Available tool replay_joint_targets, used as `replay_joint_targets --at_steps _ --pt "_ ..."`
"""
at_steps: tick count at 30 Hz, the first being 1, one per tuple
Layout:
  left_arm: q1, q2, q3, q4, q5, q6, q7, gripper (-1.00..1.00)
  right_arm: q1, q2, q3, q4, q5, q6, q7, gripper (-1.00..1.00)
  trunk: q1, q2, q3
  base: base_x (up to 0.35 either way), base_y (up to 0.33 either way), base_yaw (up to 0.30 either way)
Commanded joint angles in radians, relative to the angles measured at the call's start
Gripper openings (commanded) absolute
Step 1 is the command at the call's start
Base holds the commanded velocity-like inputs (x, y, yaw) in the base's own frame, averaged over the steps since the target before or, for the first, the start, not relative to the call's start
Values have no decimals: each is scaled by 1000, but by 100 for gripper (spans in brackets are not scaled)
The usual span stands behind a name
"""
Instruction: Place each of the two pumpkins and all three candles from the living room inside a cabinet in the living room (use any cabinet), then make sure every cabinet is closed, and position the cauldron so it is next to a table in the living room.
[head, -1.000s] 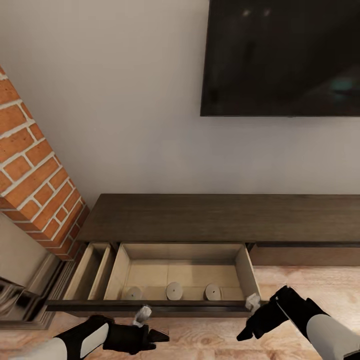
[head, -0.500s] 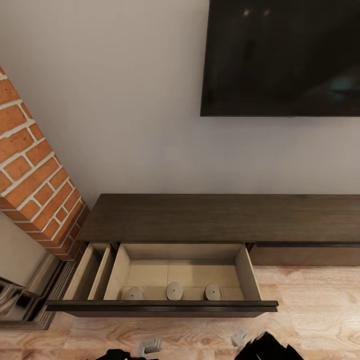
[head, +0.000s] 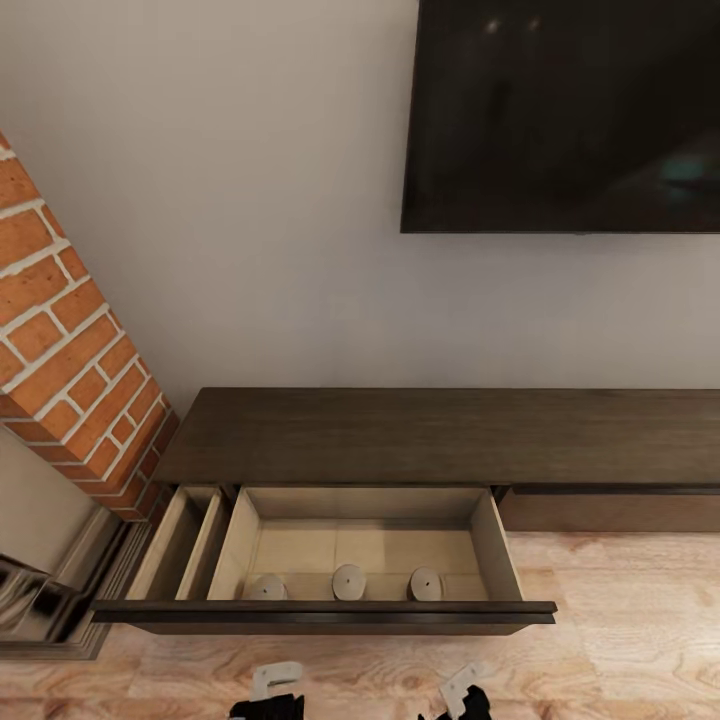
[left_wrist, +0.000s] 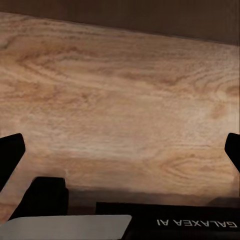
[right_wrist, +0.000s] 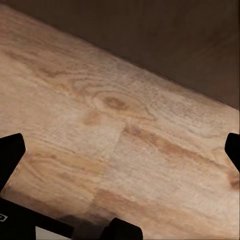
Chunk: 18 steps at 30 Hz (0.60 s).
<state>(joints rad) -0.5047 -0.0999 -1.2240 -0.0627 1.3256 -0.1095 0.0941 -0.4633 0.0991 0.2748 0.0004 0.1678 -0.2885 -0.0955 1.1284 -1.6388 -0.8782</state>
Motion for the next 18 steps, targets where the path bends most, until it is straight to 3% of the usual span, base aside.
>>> replay_joint_targets --at_steps 1,4,9,12,13,15,18 --pt "0 2 1 1 0 -10 1 100 0 4 0 -1 -19 -2 -1 100 0 0 0 0 0 0" --pt "0 6 2 6 0 -55 3 100 0 21 0 -3 -46 -5 -2 100 0 0 0 0 0 0" --pt "-3 0 3 -1 1 -69 4 100 4 37 -2 -5 -56 -6 -5 100 0 0 0 0 0 0" --pt "-14 -3 3 -5 -1 -71 4 100 4 40 -21 -9 -110 -7 -34 100 0 0 0 0 0 0" --pt "-20 -2 2 -6 -1 -71 4 100 5 40 -37 -9 -153 -7 -58 100 0 0 0 0 0 0" --pt "-26 1 2 -6 -2 -71 3 100 5 40 -50 -9 -195 -7 -78 100 0 0 0 0 0 0" --pt "-27 5 -1 -6 -5 -78 2 100 5 38 -54 -10 -213 -7 -86 100 0 0 0 0 0 0"
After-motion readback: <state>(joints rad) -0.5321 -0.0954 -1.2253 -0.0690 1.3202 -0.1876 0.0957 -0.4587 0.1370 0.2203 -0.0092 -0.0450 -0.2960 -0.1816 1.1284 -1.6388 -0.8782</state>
